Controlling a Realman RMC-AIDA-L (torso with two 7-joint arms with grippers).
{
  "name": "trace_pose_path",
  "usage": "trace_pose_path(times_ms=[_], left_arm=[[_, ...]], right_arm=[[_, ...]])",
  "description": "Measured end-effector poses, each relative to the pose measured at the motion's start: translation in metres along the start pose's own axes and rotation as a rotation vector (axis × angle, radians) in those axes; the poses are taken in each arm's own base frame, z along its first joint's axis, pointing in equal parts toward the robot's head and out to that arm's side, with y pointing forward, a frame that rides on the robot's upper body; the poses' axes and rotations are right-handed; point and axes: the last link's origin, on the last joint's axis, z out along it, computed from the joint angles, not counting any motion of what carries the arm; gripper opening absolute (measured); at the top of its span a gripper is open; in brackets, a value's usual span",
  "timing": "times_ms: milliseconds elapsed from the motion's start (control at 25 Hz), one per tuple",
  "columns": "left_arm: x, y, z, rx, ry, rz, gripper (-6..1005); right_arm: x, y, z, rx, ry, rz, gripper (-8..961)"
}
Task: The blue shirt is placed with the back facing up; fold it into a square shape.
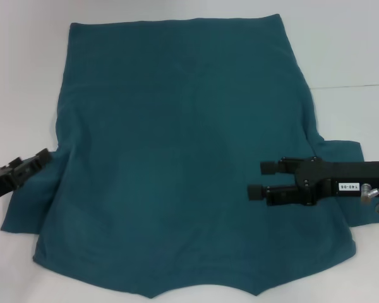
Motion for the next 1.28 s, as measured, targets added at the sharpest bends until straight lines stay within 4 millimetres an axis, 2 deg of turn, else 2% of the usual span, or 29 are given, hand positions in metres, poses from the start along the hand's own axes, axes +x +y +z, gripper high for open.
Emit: trace_pose_path(times_ms=[160, 800, 1280], left_arm=[[-0.002, -0.013, -0.004, 0.084, 0.014, -0.020, 890], [-0.018, -0.029, -0.007, 0.203, -0.002, -0.060, 890], [-0.029, -0.023, 0.001, 0.184, -0.023, -0.084, 877]], right_arm=[[-0.002, 0.000, 0.001, 0.000, -0.001, 0.006, 940], [-0.007, -0.002, 0.004, 0.005, -0.002, 0.003, 941], [-0.009, -0.003, 0.003, 0.010, -0.002, -0.003, 940]])
